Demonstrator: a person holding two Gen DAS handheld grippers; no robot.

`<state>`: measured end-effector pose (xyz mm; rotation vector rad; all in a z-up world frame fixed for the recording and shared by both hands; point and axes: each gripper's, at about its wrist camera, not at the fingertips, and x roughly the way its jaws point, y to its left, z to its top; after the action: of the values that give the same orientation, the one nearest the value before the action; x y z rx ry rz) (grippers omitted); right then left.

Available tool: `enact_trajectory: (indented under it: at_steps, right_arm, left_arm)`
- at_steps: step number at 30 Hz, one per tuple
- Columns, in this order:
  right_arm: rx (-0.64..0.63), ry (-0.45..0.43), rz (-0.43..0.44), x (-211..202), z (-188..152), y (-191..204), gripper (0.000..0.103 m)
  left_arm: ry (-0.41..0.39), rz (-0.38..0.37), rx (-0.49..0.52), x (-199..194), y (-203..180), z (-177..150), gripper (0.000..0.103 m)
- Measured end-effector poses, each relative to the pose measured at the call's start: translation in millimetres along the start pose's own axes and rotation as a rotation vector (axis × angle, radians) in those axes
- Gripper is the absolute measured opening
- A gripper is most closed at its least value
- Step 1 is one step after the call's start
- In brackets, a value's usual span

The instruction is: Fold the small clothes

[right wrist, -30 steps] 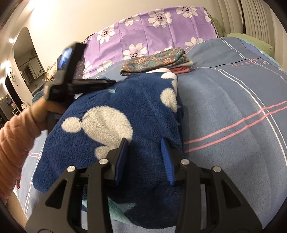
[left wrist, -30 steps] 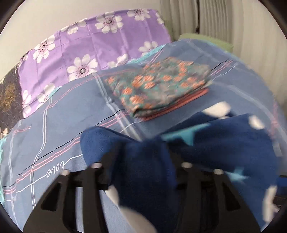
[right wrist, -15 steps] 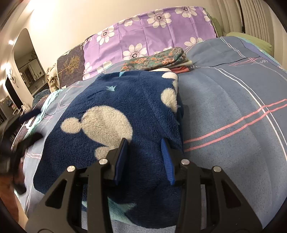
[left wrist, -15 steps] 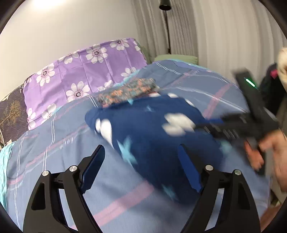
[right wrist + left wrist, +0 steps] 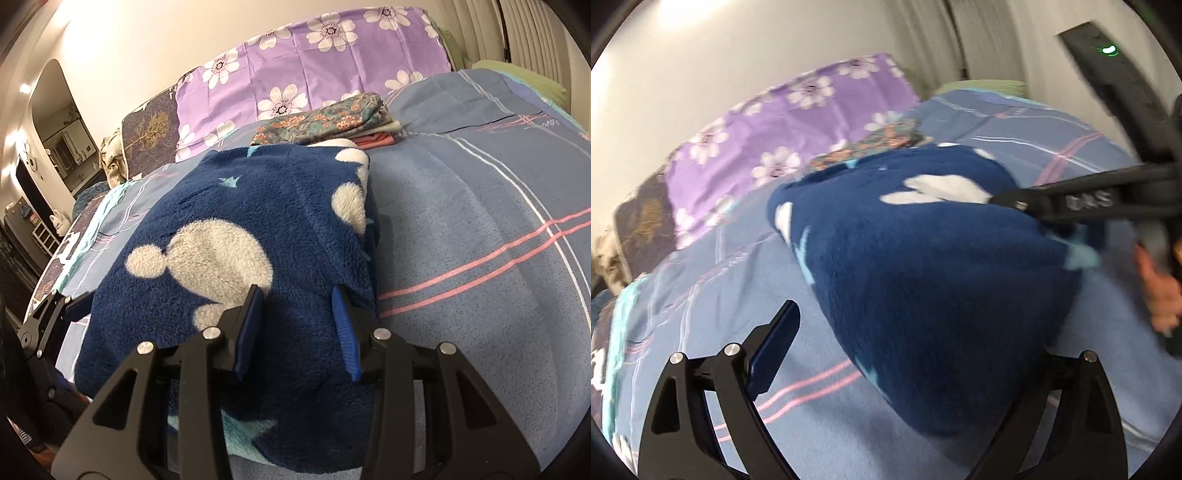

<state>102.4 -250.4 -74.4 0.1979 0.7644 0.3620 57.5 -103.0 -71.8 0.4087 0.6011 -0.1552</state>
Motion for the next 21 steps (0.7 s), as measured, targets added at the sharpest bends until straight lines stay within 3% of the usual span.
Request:
enact_trajectory:
  at_steps: [3,6,11,13,14,16,17,19,21]
  right_arm:
    - [-0.055,-0.021,-0.024,0.4,-3.5,2.8,0.040]
    - [-0.057,-0.017,-0.009,1.8,-3.3,2.9,0.040]
    - [-0.062,-0.015,-0.023,2.2,-3.0,4.7,0.040]
    - [-0.052,-0.013,-0.013,2.0,-2.4,1.8,0.041]
    - [-0.041,-0.011,-0.007,2.2,-1.7,-0.8,0.041]
    - [-0.027,-0.008,-0.001,2.3,-0.7,-3.2,0.041]
    - [-0.027,-0.008,-0.003,2.5,-0.7,-1.7,0.042]
    - [-0.033,-0.011,-0.014,2.4,-0.9,1.8,0.043]
    - [-0.037,-0.020,-0.033,2.2,-2.5,4.9,0.043]
  left_arm:
    - [0.017,0.106,0.058,0.4,7.5,-11.1,0.092]
    - [0.050,0.091,0.035,-7.2,25.7,-30.0,0.092]
    - [0.034,0.114,0.067,-11.0,20.0,-28.8,0.092]
    - [0.032,0.025,0.051,-19.9,22.9,-26.9,0.084]
    - [0.042,-0.057,0.030,-26.3,26.7,-25.2,0.079]
    - [0.047,-0.312,-0.043,-47.6,42.2,-16.4,0.052]
    - [0.033,-0.377,-0.073,-56.9,50.3,-11.5,0.045]
    - [-0.040,-0.430,-0.111,-72.5,66.1,4.6,0.040]
    - [-0.112,-0.414,-0.128,-74.4,78.6,24.3,0.040]
